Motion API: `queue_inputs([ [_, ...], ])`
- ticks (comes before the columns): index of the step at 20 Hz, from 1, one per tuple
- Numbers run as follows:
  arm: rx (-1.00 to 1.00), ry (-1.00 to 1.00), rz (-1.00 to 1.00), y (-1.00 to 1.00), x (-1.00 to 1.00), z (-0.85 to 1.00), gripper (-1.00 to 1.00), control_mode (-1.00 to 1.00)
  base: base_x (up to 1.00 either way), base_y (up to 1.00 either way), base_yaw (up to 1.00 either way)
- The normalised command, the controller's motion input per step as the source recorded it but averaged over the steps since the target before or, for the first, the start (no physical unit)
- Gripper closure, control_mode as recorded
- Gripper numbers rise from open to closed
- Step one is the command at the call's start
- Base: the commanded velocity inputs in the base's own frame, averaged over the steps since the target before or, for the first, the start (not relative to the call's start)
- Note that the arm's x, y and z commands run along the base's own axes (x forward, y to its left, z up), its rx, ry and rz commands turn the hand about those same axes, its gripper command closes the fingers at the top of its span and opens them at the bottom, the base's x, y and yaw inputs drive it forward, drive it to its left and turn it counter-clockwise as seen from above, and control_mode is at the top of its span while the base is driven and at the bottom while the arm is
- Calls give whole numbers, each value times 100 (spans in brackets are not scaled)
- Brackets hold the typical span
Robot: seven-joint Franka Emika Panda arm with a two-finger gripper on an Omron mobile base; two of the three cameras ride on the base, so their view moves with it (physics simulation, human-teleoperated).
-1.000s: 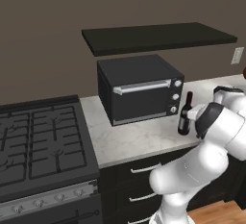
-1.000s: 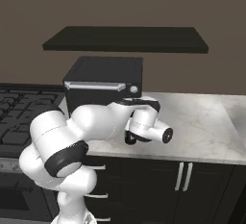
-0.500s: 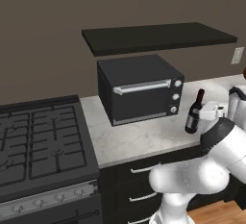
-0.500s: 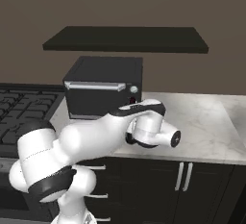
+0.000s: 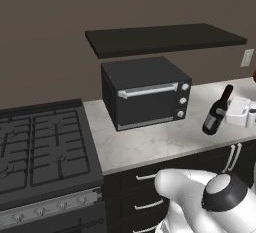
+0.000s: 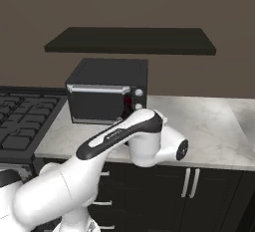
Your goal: There is a wine glass and glass cup on the dining counter. Place the wine bottle next to the wine glass and the juice bottle next to the glass cup.
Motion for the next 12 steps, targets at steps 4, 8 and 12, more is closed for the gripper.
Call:
queue_inputs([
  [4, 0, 1, 8, 23, -74, 60, 100, -100, 0, 0, 0],
  [8, 0, 7, 8, 26, -71, 13, 100, -100, 0, 0, 0],
  [12, 0, 7, 8, 32, -63, 0, 100, -100, 0, 0, 0],
])
